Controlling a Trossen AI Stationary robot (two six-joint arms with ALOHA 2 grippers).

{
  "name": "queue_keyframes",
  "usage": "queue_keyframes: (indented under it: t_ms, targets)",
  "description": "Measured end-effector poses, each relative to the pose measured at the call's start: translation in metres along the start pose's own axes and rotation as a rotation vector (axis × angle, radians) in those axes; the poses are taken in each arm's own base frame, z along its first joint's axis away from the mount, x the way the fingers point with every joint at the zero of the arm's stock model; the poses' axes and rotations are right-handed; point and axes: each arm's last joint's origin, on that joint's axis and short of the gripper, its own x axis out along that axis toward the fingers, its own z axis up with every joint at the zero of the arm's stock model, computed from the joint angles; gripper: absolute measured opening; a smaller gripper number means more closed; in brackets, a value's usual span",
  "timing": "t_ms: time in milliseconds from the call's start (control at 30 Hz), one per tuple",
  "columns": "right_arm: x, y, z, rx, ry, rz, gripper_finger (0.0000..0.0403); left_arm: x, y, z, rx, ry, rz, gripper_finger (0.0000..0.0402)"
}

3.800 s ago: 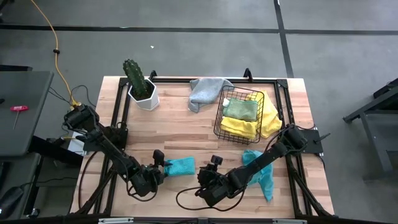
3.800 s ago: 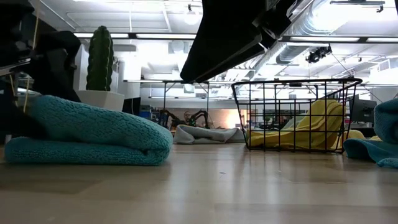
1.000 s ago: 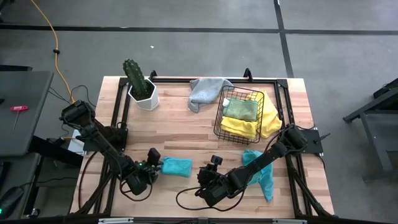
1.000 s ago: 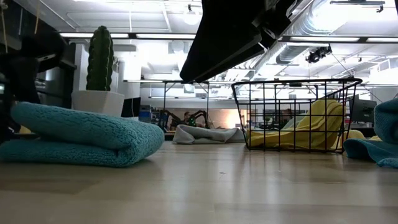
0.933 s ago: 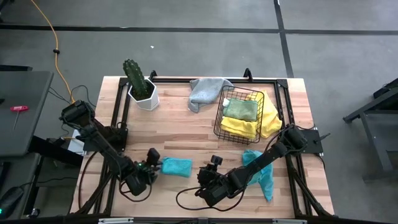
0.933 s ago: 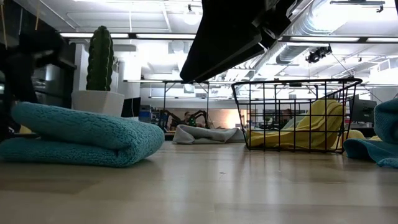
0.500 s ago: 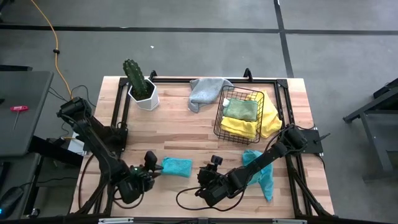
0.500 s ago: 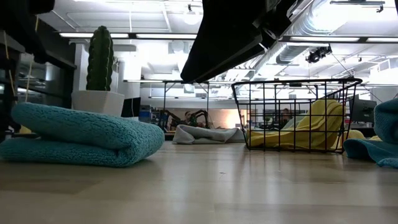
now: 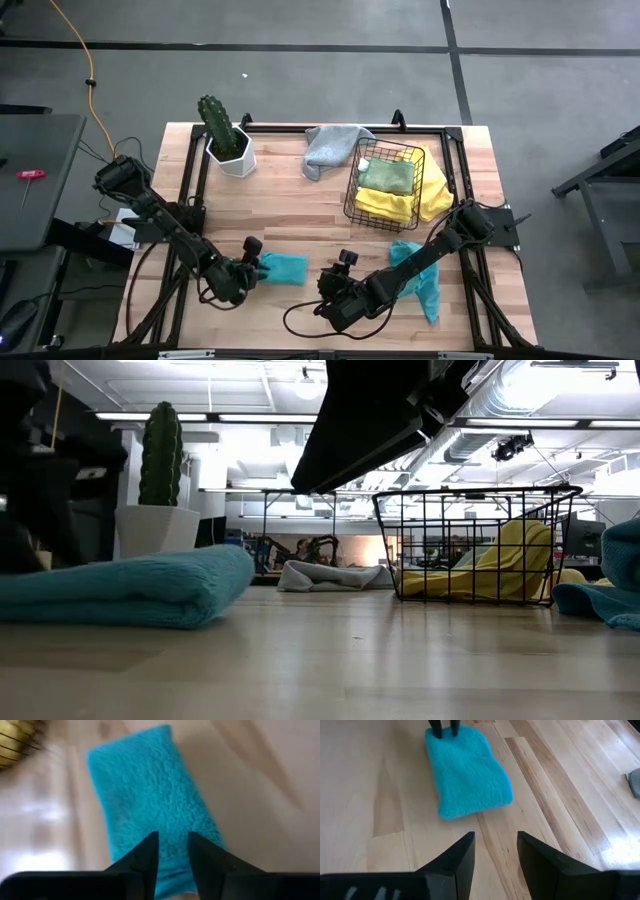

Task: Fold microfiber towels
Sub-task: Put the left folded blue microfiber towel into the black wire basket

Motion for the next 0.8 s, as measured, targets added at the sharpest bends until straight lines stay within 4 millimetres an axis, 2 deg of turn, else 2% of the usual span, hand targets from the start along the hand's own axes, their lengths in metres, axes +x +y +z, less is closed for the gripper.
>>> queue_keyframes:
  t_ms: [200, 300, 433, 533, 667, 800]
  targets:
    - [0.001, -0.001, 0.001, 0.006, -0.005, -0.009, 0.0138, 0.001, -0.001, -0.012, -0.055, 0.044, -0.029, 0.0044]
    - [0.005, -0.005, 0.003, 0.087, -0.006, -0.024, 0.0138, 0.002, 0.0, -0.015, -0.075, 0.051, -0.002, 0.0028]
    - [0.016, -0.019, 0.008, 0.278, 0.016, -0.072, 0.0138, 0.003, 0.004, -0.015, -0.11, 0.061, 0.022, 0.0007]
    - [0.023, -0.033, 0.007, 0.29, 0.074, -0.133, 0.0138, 0.006, 0.009, -0.015, -0.177, 0.074, 0.019, 0.0002]
    - [0.018, -0.051, 0.001, 0.33, 0.201, -0.215, 0.0144, 0.009, 0.013, -0.016, -0.258, 0.089, 0.026, 0.0001]
    - [0.003, -0.047, -0.005, 0.368, 0.225, -0.221, 0.016, 0.011, 0.014, -0.017, -0.311, 0.092, 0.06, 0.0]
